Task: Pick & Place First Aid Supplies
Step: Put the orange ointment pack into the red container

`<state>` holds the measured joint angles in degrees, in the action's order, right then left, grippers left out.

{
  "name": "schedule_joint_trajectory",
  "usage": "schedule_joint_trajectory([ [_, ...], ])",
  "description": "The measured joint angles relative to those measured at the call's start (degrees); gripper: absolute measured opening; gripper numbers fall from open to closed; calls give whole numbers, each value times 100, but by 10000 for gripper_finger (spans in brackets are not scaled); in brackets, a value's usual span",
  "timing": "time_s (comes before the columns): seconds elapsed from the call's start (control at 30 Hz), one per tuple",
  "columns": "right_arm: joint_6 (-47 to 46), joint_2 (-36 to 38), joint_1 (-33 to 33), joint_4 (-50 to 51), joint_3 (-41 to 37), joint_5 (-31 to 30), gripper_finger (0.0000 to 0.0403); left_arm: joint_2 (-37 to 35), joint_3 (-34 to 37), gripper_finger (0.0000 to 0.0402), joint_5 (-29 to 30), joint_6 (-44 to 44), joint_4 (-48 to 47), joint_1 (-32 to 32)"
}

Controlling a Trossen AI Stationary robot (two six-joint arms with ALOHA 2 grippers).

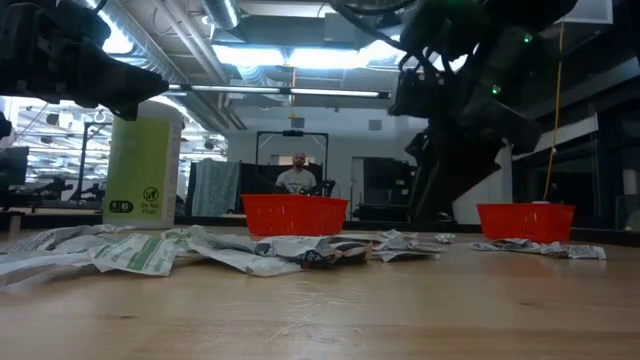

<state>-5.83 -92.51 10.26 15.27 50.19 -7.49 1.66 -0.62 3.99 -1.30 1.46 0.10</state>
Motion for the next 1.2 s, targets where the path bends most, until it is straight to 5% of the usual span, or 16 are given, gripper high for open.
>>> schedule_joint_trajectory([
  [0.37,-81,-153,328,30,0,-655,165,-1,-1,88,0,0,1,0],
  [0.9,-274,-794,206,-90,26,-515,161,-1,0,88,0,0,-1,0],
  [1.2,-505,-806,171,-58,26,-439,64,-1,-1,88,0,0,-1,0],
])
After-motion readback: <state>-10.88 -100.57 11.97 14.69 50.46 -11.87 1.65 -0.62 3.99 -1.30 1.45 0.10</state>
